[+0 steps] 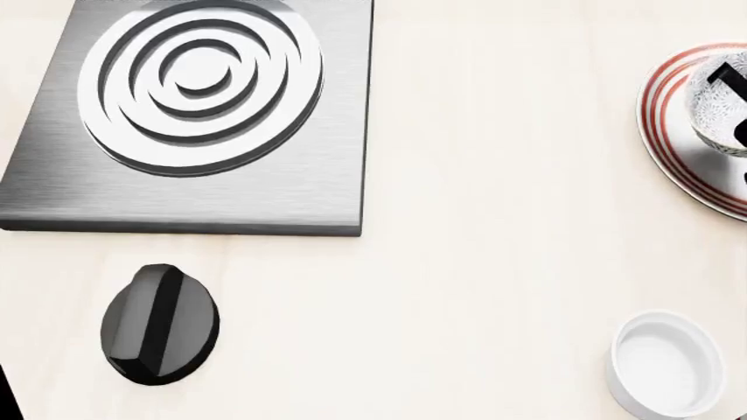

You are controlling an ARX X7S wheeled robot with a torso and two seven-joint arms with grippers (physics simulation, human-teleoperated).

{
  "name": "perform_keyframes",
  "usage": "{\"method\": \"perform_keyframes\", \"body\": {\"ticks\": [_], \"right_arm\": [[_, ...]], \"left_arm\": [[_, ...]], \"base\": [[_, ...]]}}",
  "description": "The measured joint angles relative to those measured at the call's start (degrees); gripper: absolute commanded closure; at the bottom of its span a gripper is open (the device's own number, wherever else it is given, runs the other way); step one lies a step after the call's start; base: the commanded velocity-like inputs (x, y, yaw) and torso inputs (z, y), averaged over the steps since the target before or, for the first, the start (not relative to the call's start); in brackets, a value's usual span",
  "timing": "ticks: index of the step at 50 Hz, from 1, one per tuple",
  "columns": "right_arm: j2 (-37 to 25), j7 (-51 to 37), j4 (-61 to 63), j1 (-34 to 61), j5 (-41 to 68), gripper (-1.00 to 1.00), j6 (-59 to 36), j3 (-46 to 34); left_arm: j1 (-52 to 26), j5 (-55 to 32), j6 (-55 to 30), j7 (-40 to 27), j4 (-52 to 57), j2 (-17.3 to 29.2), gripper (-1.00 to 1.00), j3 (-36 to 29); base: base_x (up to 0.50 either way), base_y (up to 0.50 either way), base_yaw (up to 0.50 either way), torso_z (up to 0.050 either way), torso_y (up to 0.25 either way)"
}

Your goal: Pick the akita bowl next to the ramekin and place it on the plate.

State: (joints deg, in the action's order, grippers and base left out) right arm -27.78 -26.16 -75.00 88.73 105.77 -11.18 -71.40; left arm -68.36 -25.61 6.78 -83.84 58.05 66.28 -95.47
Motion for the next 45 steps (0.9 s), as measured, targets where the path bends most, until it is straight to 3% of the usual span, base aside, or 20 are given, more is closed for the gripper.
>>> {"method": "perform_keyframes", "body": {"ticks": [12, 29, 30, 45], "right_arm": [[-0.2, -0.5, 0.0, 1.0, 11.3, 1.00, 0.1, -10.4], [0.1, 0.7, 0.2, 2.0, 33.8, 1.00, 3.0, -33.3], [0.1, 0.9, 0.2, 2.0, 35.1, -1.00, 3.2, -34.7], [0.7, 3.4, 0.1, 3.0, 51.9, -1.00, 5.5, -52.3]], "left_arm": [[0.5, 0.3, 0.0, 0.1, 0.0, 0.0, -1.00, 0.2], [1.1, 0.4, 0.3, 0.2, -0.2, 0.1, -1.00, 0.6], [1.1, 0.4, 0.3, 0.2, -0.2, 0.1, -1.00, 0.6], [1.3, 0.2, 0.3, 0.6, -0.2, 0.2, -1.00, 1.1]], "base": [[0.00, 0.00, 0.00, 0.000, 0.001], [0.00, 0.00, 0.00, 0.000, 0.000], [0.00, 0.00, 0.00, 0.000, 0.000], [0.00, 0.00, 0.00, 0.000, 0.000]]}}
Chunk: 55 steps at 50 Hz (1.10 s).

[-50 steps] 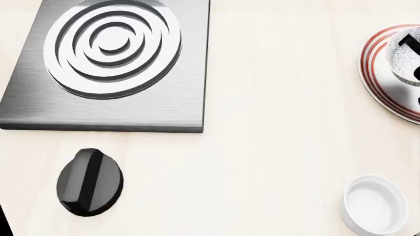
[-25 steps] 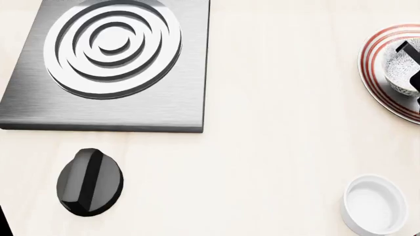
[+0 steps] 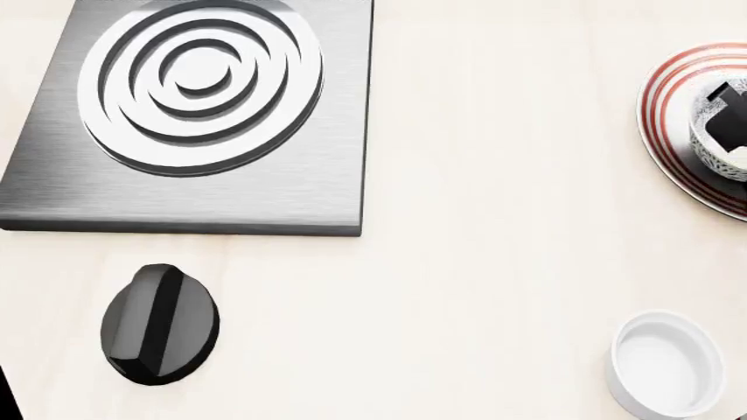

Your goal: Pick the akita bowl next to the ramekin and place it on the plate.

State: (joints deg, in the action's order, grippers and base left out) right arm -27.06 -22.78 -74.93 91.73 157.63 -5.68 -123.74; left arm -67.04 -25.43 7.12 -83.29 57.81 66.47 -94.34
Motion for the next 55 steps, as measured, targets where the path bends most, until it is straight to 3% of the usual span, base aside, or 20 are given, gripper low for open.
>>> {"method": "perform_keyframes", "body": {"ticks": [19, 43, 55], "right_arm": [[2.1, 1.1, 1.2, 4.6, 2.5, -1.00, 10.2, -21.1], [-5.3, -10.8, 37.6, 18.1, -13.7, -1.00, 41.8, -34.8], [-6.6, -22.8, 51.7, 22.0, -26.2, -1.00, 55.1, -42.4]], "left_arm": [[0.7, 0.1, 0.3, 0.4, -0.4, 0.2, -1.00, 0.4], [1.7, 0.8, 0.2, 0.2, -0.1, 0.0, -1.00, 0.8], [1.9, 0.9, -0.1, 0.3, 0.1, -0.2, -1.00, 1.0]], "base": [[0.00, 0.00, 0.00, 0.000, 0.000], [0.00, 0.00, 0.00, 0.000, 0.000], [0.00, 0.00, 0.00, 0.000, 0.000]]}}
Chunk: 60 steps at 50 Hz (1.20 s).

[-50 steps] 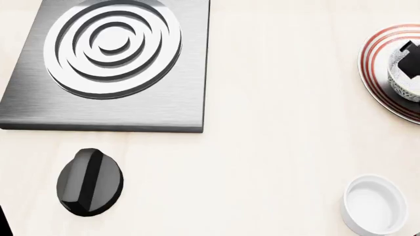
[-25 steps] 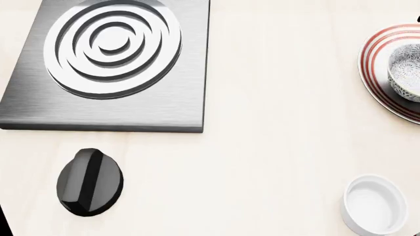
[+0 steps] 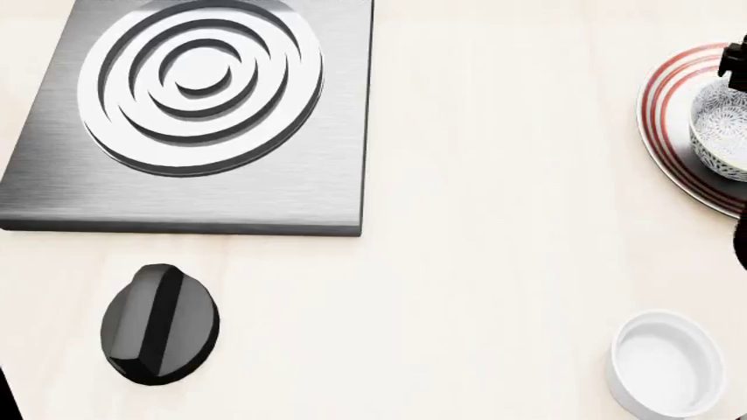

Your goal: Pick the akita bowl next to the ramekin and place it on the plate.

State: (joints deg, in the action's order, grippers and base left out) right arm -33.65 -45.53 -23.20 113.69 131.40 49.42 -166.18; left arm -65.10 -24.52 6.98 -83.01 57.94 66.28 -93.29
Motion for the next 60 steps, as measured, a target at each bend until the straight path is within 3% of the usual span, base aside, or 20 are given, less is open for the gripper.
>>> {"method": "perform_keyframes", "body": {"ticks": [12, 26, 42, 60], "right_arm": [[-0.5, -17.1, 10.8, 2.1, -21.0, -1.00, 6.8, -3.9], [-2.0, -34.6, 19.9, 3.0, -44.3, -1.00, 6.9, -2.4], [-15.2, -42.3, 36.5, -4.6, -69.8, -1.00, -16.1, 24.4], [-23.7, -43.9, 54.4, -17.7, -84.0, -1.00, -38.7, 50.7]], "left_arm": [[0.0, -0.1, -0.4, 0.1, 0.4, -0.2, -1.00, 0.3], [-0.1, 0.2, -0.8, -0.2, 0.9, -0.2, -1.00, 0.4], [-0.4, 0.6, -0.8, -1.2, 1.4, 0.1, -1.00, 0.1], [-1.9, 1.0, -0.3, -2.8, 1.7, 0.5, -1.00, -1.4]], "base": [[0.00, 0.00, 0.00, 0.000, 0.000], [0.00, 0.00, 0.00, 0.000, 0.000], [0.00, 0.00, 0.00, 0.000, 0.000], [0.00, 0.00, 0.00, 0.000, 0.000]]}}
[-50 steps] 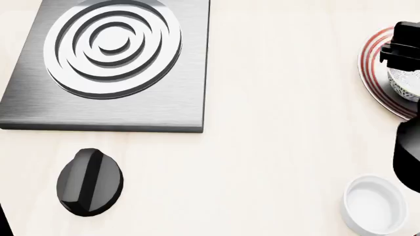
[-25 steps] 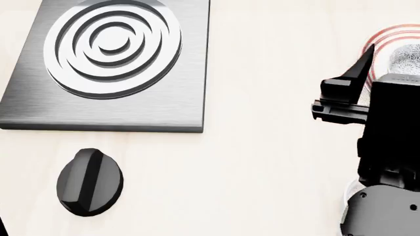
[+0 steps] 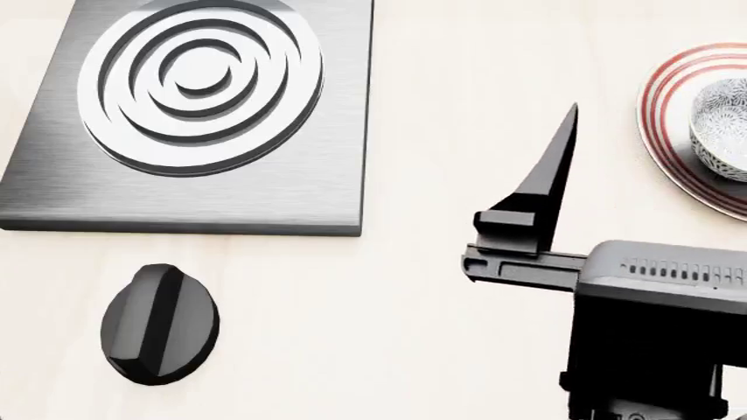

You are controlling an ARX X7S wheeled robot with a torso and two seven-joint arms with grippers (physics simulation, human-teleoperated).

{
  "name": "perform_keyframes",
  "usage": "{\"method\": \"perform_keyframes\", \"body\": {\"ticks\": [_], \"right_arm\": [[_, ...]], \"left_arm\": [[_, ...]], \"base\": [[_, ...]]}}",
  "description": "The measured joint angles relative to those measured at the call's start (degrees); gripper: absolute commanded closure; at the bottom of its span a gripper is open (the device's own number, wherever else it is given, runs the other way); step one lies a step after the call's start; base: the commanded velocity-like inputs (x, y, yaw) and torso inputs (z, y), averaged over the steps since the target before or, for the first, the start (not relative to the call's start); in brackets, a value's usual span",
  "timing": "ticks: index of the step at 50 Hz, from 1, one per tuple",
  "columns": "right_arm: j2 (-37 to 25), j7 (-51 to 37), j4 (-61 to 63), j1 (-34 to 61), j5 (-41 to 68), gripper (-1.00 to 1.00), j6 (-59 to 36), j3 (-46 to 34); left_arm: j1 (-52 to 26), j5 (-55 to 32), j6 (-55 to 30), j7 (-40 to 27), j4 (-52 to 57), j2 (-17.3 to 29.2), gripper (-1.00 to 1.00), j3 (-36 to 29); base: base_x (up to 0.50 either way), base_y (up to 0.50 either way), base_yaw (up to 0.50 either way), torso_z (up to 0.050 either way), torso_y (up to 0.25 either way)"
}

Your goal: Pick the akita bowl next to the ramekin and place it on the plate.

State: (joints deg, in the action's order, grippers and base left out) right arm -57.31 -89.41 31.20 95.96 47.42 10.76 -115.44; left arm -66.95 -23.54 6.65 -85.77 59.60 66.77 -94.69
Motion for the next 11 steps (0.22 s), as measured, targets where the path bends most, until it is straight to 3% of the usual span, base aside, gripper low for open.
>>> {"method": "perform_keyframes", "body": {"ticks": [11], "right_arm": [[-1.5, -0.2, 9.8, -5.8, -3.4, -1.00, -10.4, 11.5]], "left_arm": [[-3.4, 0.2, 1.2, -1.5, 0.2, 0.7, -1.00, -3.3]], "base": [[0.00, 0.00, 0.00, 0.000, 0.000]]}}
